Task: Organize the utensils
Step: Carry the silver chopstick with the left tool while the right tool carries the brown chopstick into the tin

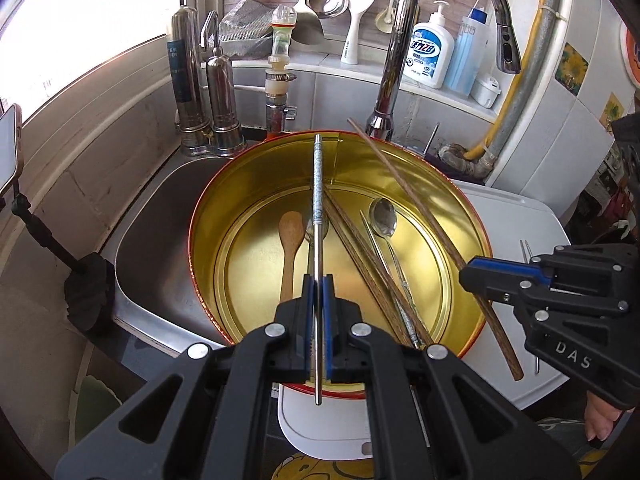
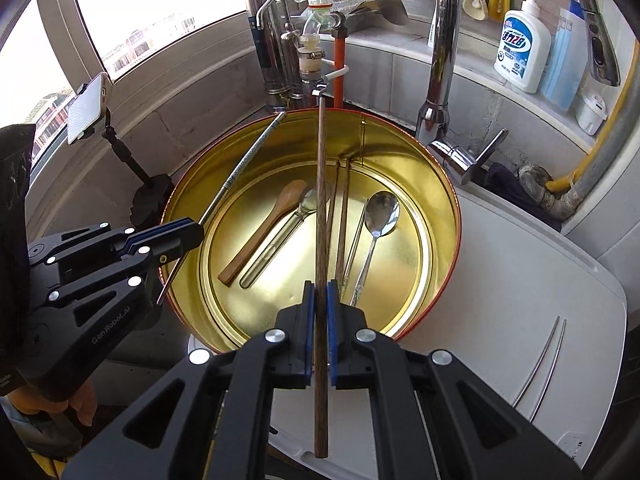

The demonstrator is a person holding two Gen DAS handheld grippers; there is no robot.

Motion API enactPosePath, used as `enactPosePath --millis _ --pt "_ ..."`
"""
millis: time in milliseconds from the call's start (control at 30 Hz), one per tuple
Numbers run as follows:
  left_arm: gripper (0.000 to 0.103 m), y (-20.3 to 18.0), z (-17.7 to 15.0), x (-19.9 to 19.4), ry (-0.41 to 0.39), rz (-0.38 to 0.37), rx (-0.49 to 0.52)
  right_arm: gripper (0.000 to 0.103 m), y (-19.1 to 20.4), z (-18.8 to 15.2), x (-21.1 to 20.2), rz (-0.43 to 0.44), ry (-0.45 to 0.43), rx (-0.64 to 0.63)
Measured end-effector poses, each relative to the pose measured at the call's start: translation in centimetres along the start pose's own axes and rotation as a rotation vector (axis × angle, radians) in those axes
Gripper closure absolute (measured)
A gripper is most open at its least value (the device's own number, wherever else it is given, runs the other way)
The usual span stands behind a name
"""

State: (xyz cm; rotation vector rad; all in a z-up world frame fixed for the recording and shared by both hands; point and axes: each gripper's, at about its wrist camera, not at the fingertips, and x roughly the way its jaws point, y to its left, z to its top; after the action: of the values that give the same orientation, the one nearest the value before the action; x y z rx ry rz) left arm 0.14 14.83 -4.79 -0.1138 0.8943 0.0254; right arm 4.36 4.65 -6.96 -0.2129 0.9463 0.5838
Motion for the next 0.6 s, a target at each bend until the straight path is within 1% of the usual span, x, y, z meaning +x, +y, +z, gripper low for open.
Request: enactPosePath --millis 167,367,600 --pt "0.098 0.9 1.3 1.3 0.014 0.002 -0.005 0.097 0.1 1.8 1.5 0.007 0.020 -0.007" --pt "0.098 1.5 2.8 3.4 0.039 0.002 -0.004 0.097 -0.7 3.6 3.5 0.014 0.047 0.001" --pt "0.098 1.8 3.7 6.7 0.101 -0.004 -0.005 0.097 -2.0 4.0 6.1 0.018 0.099 0.026"
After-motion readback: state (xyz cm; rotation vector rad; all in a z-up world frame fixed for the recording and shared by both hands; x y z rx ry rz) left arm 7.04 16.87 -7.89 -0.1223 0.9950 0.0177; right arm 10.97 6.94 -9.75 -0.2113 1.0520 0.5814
